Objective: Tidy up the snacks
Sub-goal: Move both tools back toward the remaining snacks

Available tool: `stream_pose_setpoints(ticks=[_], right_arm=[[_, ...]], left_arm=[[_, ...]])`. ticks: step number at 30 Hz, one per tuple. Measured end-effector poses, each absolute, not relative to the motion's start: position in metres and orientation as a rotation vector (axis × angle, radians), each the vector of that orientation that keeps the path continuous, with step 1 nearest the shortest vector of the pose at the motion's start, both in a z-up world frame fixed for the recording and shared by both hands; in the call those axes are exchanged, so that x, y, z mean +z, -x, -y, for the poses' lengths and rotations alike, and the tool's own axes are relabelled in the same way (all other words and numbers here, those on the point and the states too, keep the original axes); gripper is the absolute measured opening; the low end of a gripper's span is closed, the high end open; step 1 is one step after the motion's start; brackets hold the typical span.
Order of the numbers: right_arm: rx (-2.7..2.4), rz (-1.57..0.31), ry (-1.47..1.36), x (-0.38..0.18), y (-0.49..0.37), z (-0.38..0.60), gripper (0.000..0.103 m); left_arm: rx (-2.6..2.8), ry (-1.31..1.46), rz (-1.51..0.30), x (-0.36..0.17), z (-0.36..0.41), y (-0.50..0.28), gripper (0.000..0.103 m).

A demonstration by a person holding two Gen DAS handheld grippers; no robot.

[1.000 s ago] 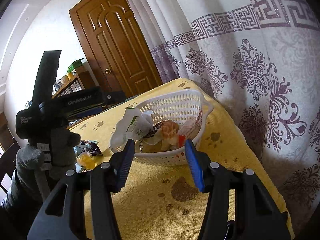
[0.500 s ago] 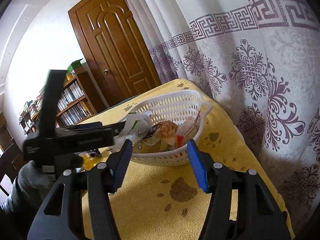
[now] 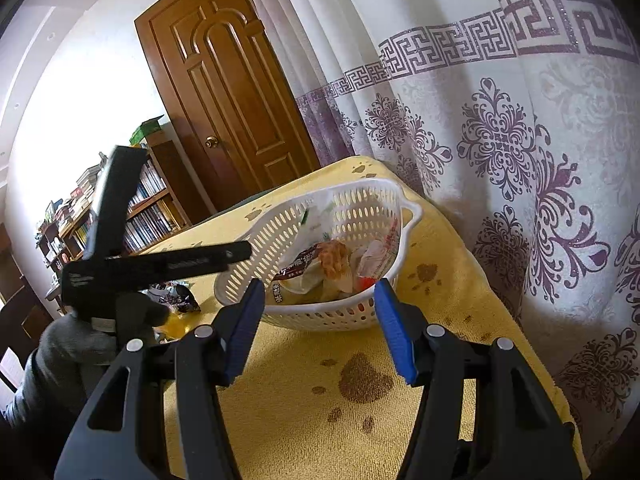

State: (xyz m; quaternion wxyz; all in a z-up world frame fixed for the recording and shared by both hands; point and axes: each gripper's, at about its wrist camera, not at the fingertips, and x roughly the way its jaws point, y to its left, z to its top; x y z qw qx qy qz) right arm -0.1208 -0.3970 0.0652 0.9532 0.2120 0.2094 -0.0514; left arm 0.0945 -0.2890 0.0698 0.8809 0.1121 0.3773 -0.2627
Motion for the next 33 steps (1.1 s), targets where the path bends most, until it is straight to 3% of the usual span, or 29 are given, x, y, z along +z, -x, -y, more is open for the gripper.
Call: stream_pose_setpoints(ticks=[16,33], right_arm=[[-0.095,-0.422,-0.389,0.079,0.127,0.382,0.059],[0.011,-0.481,-0.348,0.082,0.116,0.316,0.06]], left_arm=[[-0.486,-0.113,-0.75,0.097,0.228,-0.082,0.09],[-0.305,0.061,-0.718,0.109,0.087,-0.08,0.093]])
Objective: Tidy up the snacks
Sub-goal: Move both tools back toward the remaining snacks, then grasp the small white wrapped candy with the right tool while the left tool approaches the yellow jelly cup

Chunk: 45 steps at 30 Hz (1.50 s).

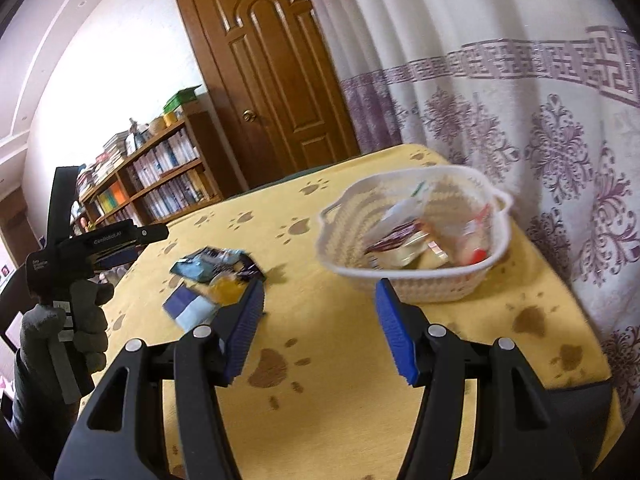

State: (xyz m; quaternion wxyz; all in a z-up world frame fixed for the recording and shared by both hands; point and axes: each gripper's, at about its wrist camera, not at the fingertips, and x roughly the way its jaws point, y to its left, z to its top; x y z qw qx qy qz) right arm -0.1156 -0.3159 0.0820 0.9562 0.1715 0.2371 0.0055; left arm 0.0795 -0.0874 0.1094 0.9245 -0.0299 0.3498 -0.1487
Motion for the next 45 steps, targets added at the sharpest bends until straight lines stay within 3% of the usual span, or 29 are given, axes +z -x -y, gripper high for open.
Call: stream_pose_setpoints(ticks=[7,10,29,35,39,45], right_arm=[[0.078,-0.546,-0.32,0.071,0.104,0.278,0.061],[0.113,-0.583,-0.315,0.064,0.098,0.264,0.07],[0.219,-0.786,-0.348,0.028,0.015,0.215,0.07],[0.168,-0.828,-0.293,0.018,-0.015,0.206,0.057],[0.119,-0.826,-0.227,0.018,-0.021,0.205,0.042],[0.101,-0.808,-0.162,0.018,-0.015,0.205,0.034]], left_arm=[[-0.237,0.086,-0.72,0.099,0.048,-0.077,0.093],[-0.229,0.105,-0.732,0.091,0.035,-0.077,0.093],[-0.15,0.126,-0.761,0.055,-0.002,-0.08,0.093],[-0.134,0.119,-0.759,0.053,-0.004,-0.079,0.093],[-0.14,0.116,-0.764,0.051,-0.002,-0.079,0.093],[-0.144,0.114,-0.776,0.047,0.001,-0.08,0.093]])
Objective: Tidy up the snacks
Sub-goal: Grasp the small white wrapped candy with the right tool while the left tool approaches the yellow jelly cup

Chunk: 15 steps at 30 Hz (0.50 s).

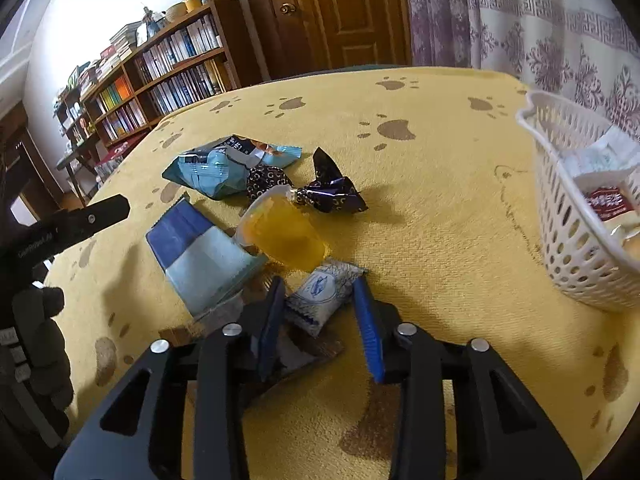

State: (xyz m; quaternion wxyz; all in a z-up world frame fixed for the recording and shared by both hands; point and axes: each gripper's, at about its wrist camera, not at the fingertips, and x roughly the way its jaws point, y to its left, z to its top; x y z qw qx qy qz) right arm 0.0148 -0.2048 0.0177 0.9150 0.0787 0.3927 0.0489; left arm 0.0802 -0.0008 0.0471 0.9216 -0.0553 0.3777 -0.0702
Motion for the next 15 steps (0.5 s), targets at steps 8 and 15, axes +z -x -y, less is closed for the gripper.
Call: stream_pose_setpoints(ticks=[8,15], right_arm=[[0.052,-0.807,-0.186,0.016,-0.007,0.227,0.031],[0.049,-0.801,-0.174,0.02,-0.016,0.222,0.043]], left_arm=[[-0.16,0.096,-0.786,0.043,0.009,-0.079,0.093],[-0.175,0.093,-0.778,0.045,0.011,-0.077,0.093]])
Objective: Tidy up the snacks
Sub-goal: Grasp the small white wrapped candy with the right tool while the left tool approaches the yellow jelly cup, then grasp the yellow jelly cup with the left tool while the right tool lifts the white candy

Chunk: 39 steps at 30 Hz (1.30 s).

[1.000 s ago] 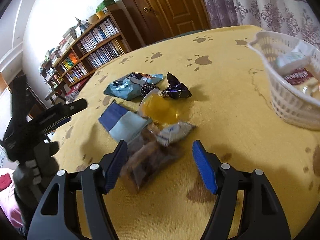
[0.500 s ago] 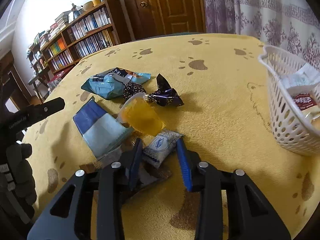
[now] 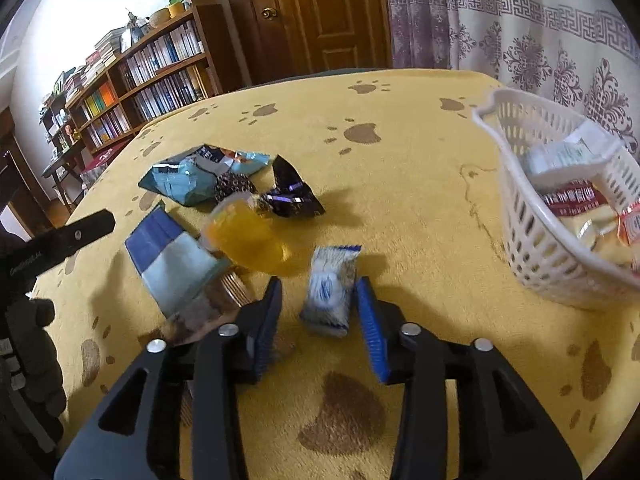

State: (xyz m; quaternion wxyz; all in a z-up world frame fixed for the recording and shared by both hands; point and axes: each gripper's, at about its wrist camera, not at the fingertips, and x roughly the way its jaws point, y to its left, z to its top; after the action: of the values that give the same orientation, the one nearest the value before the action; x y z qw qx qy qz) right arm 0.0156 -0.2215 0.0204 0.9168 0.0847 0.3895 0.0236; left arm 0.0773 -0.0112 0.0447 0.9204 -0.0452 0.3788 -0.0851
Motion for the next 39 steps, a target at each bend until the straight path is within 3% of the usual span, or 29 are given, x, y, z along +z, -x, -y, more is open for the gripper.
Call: stream_pose_setpoints(ticks=[4,5,7,9,24,29,36,39], right_arm=[[0.038,-0.819,-0.152,0.016,-0.028,0.217,0.043],[0.036,-0.816,-0.145,0.017,-0.027,0.217,0.041],[0.025,-0.817,-0.114,0.017,-0.023,0.215,0.026],[0.022,-0.815,-0.111,0.016,-0.018,0.217,0.024],[0.019,-0.804,-0.226,0.012,0.02,0.257,0.024],[0.026,-0.801,-0.238,0.012,0.021,0.259,0.024],[0.038,-0.799,-0.261,0.011,0.022,0.264,0.025],[0.04,-0.798,-0.265,0.011,0.022,0.264,0.025]], left_arm=[[-0.182,0.091,-0.776,0.045,0.013,-0.077,0.093],[-0.185,0.09,-0.775,0.045,0.013,-0.077,0.093],[-0.19,0.085,-0.772,0.045,0.015,-0.076,0.093],[-0.2,0.08,-0.77,0.045,0.017,-0.075,0.093],[-0.386,-0.132,-0.753,0.043,0.1,-0.062,0.093],[-0.437,-0.208,-0.777,0.037,0.131,-0.073,0.083],[-0.507,-0.268,-0.796,0.03,0.157,-0.08,0.082],[-0.506,-0.3,-0.808,0.024,0.164,-0.083,0.073]])
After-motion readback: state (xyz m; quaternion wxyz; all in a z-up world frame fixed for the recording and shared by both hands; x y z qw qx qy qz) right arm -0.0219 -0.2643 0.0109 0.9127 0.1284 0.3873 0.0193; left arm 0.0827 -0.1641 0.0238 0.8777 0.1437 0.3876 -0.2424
